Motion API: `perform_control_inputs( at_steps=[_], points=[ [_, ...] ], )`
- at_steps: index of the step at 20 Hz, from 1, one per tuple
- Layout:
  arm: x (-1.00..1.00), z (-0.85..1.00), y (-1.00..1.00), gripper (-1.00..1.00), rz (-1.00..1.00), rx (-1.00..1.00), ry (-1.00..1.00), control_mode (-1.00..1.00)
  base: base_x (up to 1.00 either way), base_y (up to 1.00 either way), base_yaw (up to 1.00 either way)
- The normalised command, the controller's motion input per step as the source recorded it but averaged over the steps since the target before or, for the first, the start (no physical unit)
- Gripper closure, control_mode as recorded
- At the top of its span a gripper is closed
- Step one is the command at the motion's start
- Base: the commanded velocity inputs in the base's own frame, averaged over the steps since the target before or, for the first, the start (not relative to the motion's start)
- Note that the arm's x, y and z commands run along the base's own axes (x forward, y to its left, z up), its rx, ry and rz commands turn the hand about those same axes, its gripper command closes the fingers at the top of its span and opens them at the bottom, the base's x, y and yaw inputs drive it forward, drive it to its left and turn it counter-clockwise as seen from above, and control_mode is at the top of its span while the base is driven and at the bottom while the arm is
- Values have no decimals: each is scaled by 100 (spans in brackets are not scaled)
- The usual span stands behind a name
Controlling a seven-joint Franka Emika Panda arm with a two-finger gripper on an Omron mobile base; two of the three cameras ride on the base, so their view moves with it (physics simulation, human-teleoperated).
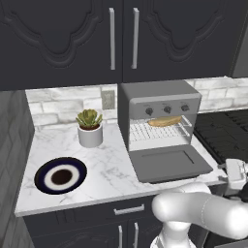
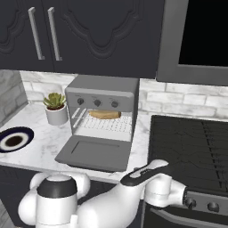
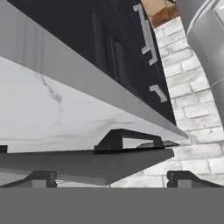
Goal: Pull the toaster oven rack outwards. Pick up the baguette from the plate and place it on the toaster oven rack. Close the toaster oven door fully and set the temperature to the lowest setting.
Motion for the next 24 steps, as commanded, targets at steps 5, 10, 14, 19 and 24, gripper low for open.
perform_control_inputs(
  at_steps=[5, 10, 14, 19, 24],
  points=[
    [2, -35, 0, -100, -10, -10, -4, -100, 0, 0, 0],
    [1, -48, 0, -100, -7, -16, -1, -100, 0, 0, 0],
    [16, -48, 0, -100, -4, -16, -1, -100, 0, 0, 0],
    [33, -39, 9, -100, 0, -7, 0, -100, 0, 0, 0],
    [32, -32, 25, -100, 0, 0, 0, -100, 0, 0, 0]
  ],
)
